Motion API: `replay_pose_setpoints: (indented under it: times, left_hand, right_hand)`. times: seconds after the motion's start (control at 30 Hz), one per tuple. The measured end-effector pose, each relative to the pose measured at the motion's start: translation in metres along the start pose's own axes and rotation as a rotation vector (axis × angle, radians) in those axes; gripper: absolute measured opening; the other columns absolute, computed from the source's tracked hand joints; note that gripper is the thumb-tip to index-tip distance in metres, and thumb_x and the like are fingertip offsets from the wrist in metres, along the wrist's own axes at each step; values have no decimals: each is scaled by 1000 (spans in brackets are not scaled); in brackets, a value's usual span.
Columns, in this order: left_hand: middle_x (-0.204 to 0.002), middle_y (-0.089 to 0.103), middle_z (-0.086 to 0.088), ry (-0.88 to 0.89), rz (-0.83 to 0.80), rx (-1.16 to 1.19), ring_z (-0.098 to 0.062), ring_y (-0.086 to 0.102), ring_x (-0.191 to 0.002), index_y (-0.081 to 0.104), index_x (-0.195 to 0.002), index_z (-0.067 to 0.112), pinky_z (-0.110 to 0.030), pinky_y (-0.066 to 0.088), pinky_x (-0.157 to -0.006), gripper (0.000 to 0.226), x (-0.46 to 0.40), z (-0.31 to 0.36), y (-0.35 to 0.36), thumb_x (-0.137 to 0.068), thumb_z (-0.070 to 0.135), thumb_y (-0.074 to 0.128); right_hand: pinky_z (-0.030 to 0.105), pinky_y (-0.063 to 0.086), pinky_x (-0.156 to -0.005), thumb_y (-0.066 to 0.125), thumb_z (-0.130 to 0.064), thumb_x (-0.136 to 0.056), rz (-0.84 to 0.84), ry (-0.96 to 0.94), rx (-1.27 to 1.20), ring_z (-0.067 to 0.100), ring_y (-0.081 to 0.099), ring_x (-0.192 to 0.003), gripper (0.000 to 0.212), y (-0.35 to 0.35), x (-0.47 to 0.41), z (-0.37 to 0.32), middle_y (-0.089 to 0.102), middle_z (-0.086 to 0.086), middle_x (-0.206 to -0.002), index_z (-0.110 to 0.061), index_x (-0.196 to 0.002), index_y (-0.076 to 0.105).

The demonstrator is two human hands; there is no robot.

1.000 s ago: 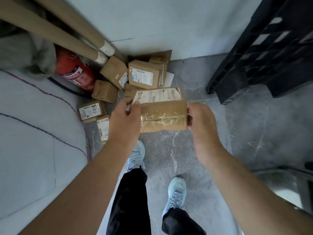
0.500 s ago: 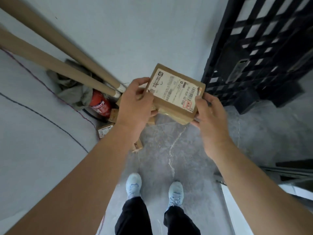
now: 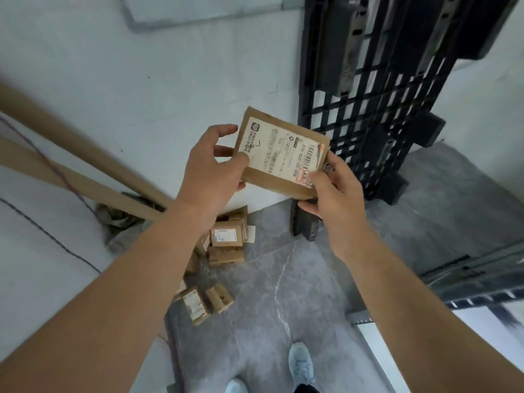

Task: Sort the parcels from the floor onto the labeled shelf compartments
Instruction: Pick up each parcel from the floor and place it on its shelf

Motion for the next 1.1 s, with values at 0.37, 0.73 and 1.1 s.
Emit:
replay_pose_setpoints:
  times: [0.37,0.73,1.1]
  left_hand:
    - [-123,63,11,268,-210,-171,-15,70,-107,52,-141,45,-39,64,-83,48,48,127,-1,-97,42,70]
    - [-111,77,-13,312,-216,412,-30,78,-97,45,-121,17,-49,64,-78,32,113,239,32,-101,30,66]
    - [-114,77,15,488,-145,71,-14,73,-110,75,-117,27,-44,56,-103,22,144,286,43,-106,36,58]
  right_hand:
    - [36,56,-104,56,0,-104,-17,-401,102,1,66,-120,50,-24,78,-152,70,-12,-131,-27,-145,60]
    - [18,58,-87,72,-9,-97,-44,-707,-39,-3,66,-118,50,-57,127,-279,67,-12,-131,-27,-140,56]
    - [35,58,-101,53,-14,-108,-59,-848,123,2,57,-133,59,-99,147,-335,58,-17,-147,-37,-160,37]
Point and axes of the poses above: each hand's wrist, its own x-axis away from the middle knuckle, its own y-axis out of the palm, z = x × y, the point moved 8 cm from there along -x, towards the middle knuckle
